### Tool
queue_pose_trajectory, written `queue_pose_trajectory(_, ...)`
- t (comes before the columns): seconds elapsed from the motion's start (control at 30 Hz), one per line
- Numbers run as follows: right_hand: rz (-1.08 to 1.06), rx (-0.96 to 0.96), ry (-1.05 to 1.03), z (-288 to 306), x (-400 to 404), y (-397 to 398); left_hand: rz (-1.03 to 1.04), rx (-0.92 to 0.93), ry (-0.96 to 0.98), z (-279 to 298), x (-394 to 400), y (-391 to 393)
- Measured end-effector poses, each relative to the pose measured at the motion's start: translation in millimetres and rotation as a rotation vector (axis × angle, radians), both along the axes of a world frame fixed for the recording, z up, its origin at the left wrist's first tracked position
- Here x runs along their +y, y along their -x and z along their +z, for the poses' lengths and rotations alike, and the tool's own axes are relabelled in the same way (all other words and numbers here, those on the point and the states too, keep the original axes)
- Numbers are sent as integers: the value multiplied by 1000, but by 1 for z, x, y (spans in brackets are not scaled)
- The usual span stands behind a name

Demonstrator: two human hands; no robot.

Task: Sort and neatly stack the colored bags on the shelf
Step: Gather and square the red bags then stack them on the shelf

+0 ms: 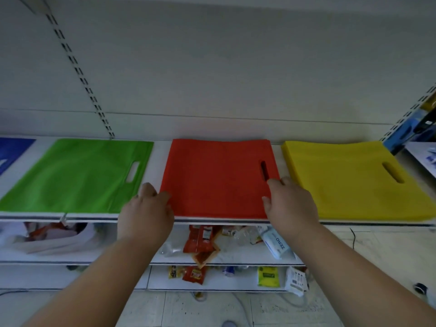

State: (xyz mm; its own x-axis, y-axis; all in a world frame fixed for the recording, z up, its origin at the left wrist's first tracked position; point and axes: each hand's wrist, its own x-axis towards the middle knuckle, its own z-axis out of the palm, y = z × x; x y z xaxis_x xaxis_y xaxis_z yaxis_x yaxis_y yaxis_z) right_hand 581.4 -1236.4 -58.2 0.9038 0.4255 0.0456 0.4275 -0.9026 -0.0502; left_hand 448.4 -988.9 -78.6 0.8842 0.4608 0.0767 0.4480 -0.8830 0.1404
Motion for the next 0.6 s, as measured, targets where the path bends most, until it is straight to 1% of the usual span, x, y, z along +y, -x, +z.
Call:
queue_pose_trajectory(0.13, 119, -37, -67, 21, 53, 31, -35, -101, 77, 4, 26, 31)
queue_pose_trajectory(0.27, 257, -91, -135, 42, 149, 82, 55, -150, 44, 9, 88, 90)
queue_pose_trajectory(0.37, 388, -93, -218, 53, 238, 132, 162, -200, 18, 10, 157, 157)
queue_pose_trajectory(0.47, 502, -42, -302, 64, 328, 188, 289, -215, 19, 12, 226, 235)
queue_pose_trajectory(0.6, 657, -9, -419, 77, 433, 257, 458, -209, -38, 28, 299, 338)
